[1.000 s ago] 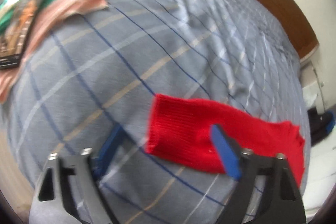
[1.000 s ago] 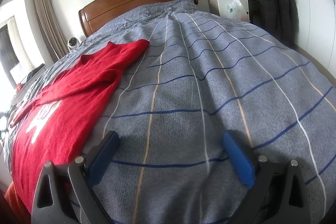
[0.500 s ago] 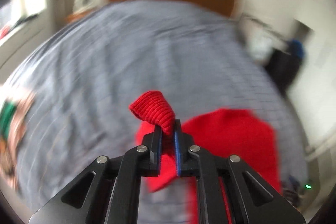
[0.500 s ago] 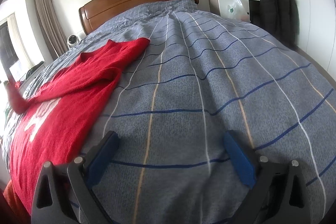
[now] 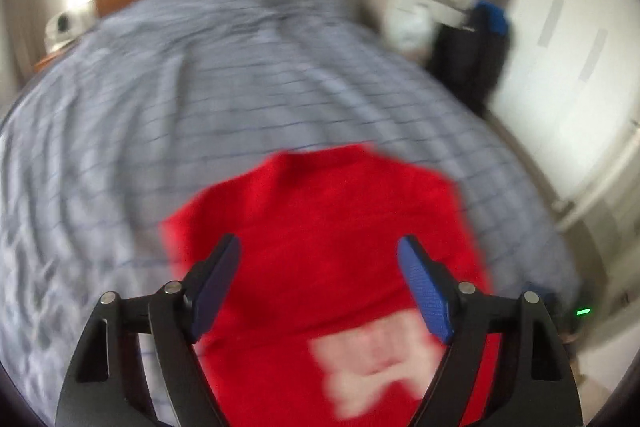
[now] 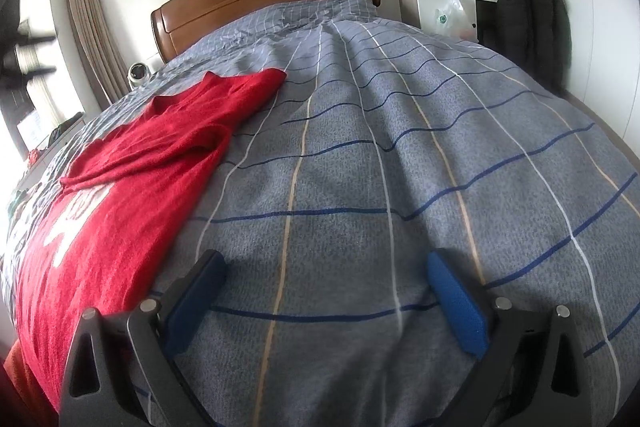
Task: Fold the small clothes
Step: 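Fold the held sleeve across the sweater body with the left tool, then open the left tool and withdraw it from the sweater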
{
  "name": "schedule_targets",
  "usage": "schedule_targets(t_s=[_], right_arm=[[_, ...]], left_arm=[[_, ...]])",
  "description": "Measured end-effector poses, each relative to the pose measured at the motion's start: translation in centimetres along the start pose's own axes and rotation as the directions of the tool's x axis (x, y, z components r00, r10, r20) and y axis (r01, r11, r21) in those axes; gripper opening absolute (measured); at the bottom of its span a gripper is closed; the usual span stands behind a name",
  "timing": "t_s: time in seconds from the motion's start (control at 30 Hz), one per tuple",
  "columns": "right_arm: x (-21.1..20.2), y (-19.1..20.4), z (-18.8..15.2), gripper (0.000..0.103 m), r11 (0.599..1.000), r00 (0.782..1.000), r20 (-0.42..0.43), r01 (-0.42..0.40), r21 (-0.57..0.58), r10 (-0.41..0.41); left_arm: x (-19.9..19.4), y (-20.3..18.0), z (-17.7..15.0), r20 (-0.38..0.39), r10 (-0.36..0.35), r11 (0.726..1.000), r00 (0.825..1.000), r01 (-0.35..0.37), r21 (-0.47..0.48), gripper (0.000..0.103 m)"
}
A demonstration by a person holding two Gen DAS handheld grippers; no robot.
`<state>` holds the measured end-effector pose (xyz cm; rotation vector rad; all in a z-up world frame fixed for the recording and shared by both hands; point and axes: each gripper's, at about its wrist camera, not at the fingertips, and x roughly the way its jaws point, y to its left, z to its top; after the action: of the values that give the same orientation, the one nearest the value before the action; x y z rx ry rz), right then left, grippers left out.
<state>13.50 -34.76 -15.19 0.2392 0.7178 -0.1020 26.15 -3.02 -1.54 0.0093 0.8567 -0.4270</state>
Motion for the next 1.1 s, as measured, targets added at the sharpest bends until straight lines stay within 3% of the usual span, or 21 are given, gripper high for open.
schedule_targets(t_s=[0.07, 0.17, 0.27, 0.43, 0.5, 0.53, 0.57, 0.6, 0.77, 1.1], right_arm=[[0.0, 0.0, -0.1, 0.100, 1.000, 1.000, 0.007, -0.001, -0.001, 0.001], [-0.1, 0.0, -0.2, 0.100, 1.000, 1.000, 0.013, 0.002, -0.003, -0.002], [-0.1, 0.0, -0.2, 0.100, 1.000, 1.000, 0.014, 0.005, -0.005, -0.005], [-0.1, 0.2, -0.2, 0.100, 1.000, 1.000, 0.007, 0.015, -0.011, -0.015], [0.0, 0.3, -0.1, 0.100, 1.000, 1.000, 0.003, 0.020, -0.014, -0.020], [0.0, 0.3, 0.0, 0.100, 1.000, 1.000, 0.001, 0.022, -0.015, -0.022], [0.1, 0.4, 0.0, 0.100, 1.000, 1.000, 0.000, 0.024, -0.016, -0.024], [0.1, 0.4, 0.0, 0.100, 1.000, 1.000, -0.001, 0.025, -0.017, -0.025], [0.2, 0.4, 0.1, 0.100, 0.999, 1.000, -0.002, 0.030, -0.020, -0.030], [0.3, 0.4, 0.1, 0.100, 0.999, 1.000, 0.002, 0.028, -0.019, -0.028]], left_arm=[[-0.6, 4.8, -3.0, 0.008, 0.071, 0.997, 0.997, -0.070, -0.022, 0.081], [-0.6, 8.0, -7.2, -0.034, 0.078, 0.997, 0.996, -0.078, -0.009, 0.077], [0.7, 8.2, -10.1, -0.083, 0.064, 0.998, 0.994, -0.062, 0.024, 0.074], [4.7, 5.2, -10.8, -0.076, 0.099, 0.992, 0.992, -0.092, 0.090, 0.070], [5.7, 5.0, -10.7, -0.068, 0.132, 0.989, 0.989, -0.127, 0.081, 0.057], [6.5, 5.0, -10.6, -0.056, 0.154, 0.987, 0.987, -0.150, 0.058, 0.042], [7.0, 5.6, -10.7, -0.042, 0.165, 0.986, 0.985, -0.163, 0.040, 0.012], [7.2, 6.1, -11.1, -0.034, 0.184, 0.983, 0.982, -0.184, 0.011, 0.005], [6.1, 7.6, -13.0, 0.013, 0.166, 0.979, 0.986, -0.163, -0.124, 0.003], [5.2, 7.0, -13.7, 0.007, 0.204, 0.975, 0.979, -0.203, -0.095, 0.009]])
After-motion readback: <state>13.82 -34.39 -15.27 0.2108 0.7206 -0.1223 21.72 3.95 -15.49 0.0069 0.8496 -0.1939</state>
